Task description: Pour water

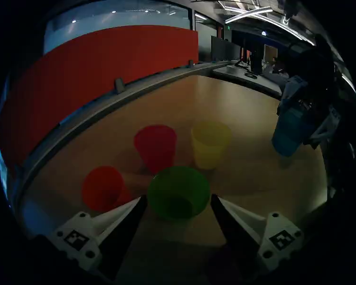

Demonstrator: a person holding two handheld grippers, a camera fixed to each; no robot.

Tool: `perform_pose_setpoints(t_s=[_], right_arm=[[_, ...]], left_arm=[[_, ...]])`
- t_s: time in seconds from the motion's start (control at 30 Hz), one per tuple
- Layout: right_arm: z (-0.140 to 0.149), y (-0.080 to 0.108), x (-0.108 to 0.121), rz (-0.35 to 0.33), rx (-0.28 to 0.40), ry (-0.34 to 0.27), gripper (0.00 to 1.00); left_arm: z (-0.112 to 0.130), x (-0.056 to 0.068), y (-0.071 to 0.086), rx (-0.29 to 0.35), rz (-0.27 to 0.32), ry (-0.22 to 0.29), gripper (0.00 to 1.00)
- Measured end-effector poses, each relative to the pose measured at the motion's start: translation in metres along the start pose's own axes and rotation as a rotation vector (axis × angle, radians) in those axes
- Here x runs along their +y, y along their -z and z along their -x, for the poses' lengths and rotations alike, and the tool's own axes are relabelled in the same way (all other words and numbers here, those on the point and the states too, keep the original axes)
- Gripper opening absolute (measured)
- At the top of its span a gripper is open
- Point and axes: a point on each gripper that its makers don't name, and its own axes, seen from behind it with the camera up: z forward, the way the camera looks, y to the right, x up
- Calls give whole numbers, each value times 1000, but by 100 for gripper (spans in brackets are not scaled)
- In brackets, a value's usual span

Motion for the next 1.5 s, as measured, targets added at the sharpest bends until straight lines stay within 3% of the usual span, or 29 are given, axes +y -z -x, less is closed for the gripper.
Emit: perform_pose_setpoints(t_s=[0.37,0.43,0.5,0.8,1.1,1.5], right_arm=[[8,-3,0,-4,-13,-3,90],[8,-3,1,-5,-14,-5,90],[8,-3,1,-5,-14,-6,90],[8,-3,2,-3,-12,-11,89],[-3,1,1,7,2,-2,90],[-25,7,1,21,42,-14,90]], left_arm=[[-1,-4,-10,5,-10,19,99],[-1,-4,-11,8,-15,19,98],[-1,-4,-11,12,-18,17,89],[-3,-3,-5,35,-23,1,88],[-20,-3,16,96,-29,24,87],[-51,2,64,225,-35,47,87]])
